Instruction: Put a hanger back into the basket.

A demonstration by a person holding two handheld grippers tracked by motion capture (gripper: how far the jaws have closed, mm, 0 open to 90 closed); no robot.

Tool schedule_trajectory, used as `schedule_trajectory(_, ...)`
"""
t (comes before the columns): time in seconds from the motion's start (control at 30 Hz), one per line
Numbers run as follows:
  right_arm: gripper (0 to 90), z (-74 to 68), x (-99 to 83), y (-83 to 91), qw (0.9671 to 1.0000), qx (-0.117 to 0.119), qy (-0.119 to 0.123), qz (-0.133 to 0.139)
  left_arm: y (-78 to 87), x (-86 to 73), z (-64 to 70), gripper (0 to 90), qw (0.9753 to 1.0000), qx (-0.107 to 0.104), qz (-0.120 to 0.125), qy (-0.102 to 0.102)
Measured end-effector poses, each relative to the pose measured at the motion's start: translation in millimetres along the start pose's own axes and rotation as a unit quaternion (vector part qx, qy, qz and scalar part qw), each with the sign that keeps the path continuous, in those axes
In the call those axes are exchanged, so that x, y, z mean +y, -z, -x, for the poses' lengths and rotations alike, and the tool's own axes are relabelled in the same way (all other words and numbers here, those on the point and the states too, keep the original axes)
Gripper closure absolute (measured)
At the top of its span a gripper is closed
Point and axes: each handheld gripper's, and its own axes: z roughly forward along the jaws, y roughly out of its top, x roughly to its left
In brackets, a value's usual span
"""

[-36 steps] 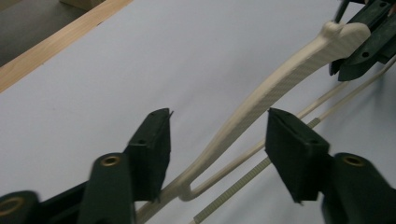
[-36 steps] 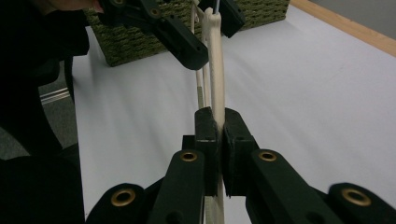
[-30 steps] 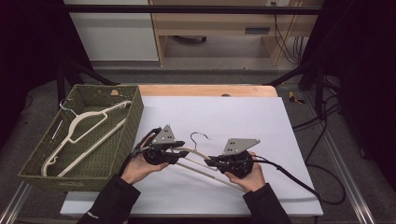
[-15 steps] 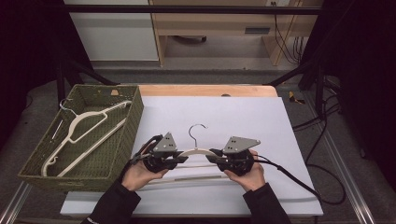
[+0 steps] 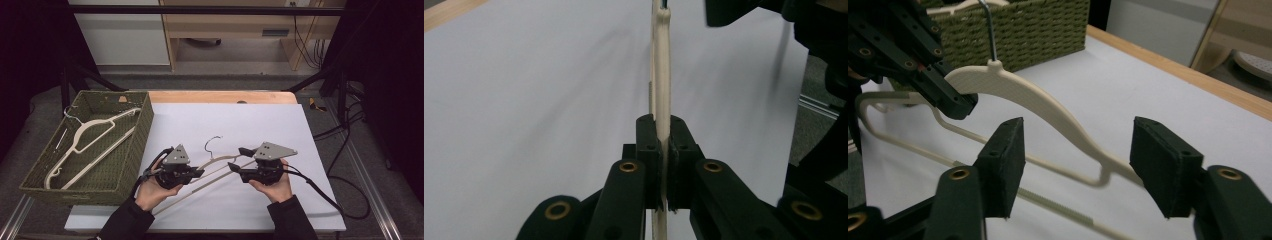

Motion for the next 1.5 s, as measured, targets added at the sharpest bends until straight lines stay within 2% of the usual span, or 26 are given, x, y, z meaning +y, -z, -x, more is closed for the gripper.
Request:
schedule_trajectory(0.13, 29.0, 12.3, -5.4, 15.2, 0.9991, -0.017, -0.031, 0.021, 8.3, -0.4, -5.5, 86.4, 0.9996, 0.015, 0.015, 0.017)
schedule_trajectory(0.27, 21.9, 25.4, -16.8, 31.2, 0.9972, -0.043, -0.053, 0.029, 19.3, 2.3, -8.6, 86.4, 0.9989, 0.031, 0.029, 0.02)
schedule_trajectory(0.33, 20.6, 27.9, -20.1, 35.3, 0.9965, -0.05, -0.059, 0.032, 22.6, 3.4, -9.4, 86.4, 0.9987, 0.032, 0.033, 0.021)
schedule_trajectory(0.37, 18.1, 34.4, -27.4, 43.8, 0.9951, -0.057, -0.071, 0.037, 30.6, 6.1, -11.1, 86.4, 0.9982, 0.036, 0.042, 0.023)
schedule_trajectory(0.53, 12.3, 44.1, -32.2, 54.5, 0.9913, -0.08, -0.089, 0.055, 51.0, 13.6, -13.8, 86.4, 0.9964, 0.045, 0.067, 0.027)
schedule_trajectory(0.67, 7.2, 49.5, -35.0, 60.8, 0.9883, -0.096, -0.104, 0.058, 69.9, 24.9, -18.1, 86.4, 0.9958, 0.056, 0.07, 0.02)
schedule_trajectory(0.83, 6.0, 53.5, -38.1, 64.5, 0.9862, -0.104, -0.115, 0.059, 95.1, 37.5, -24.2, 86.4, 0.9944, 0.062, 0.084, 0.015)
schedule_trajectory(1.0, 5.1, 54.7, -39.0, 68.0, 0.986, -0.109, -0.112, 0.059, 124.3, 43.2, -38.6, 86.4, 0.993, 0.066, 0.097, 0.016)
schedule_trajectory(1.23, 4.4, 56.0, -40.2, 70.7, 0.9851, -0.112, -0.115, 0.061, 149.1, 40.1, -62.8, 86.4, 0.9919, 0.075, 0.098, 0.027)
schedule_trajectory(1.4, 4.3, 56.5, -40.8, 69.6, 0.9854, -0.113, -0.115, 0.055, 162.8, 36.6, -75.5, 86.4, 0.9907, 0.09, 0.096, 0.032)
schedule_trajectory(1.5, 4.4, 56.2, -40.7, 70.0, 0.9853, -0.113, -0.115, 0.057, 176.7, 31.1, -90.1, 86.4, 0.9896, 0.102, 0.095, 0.035)
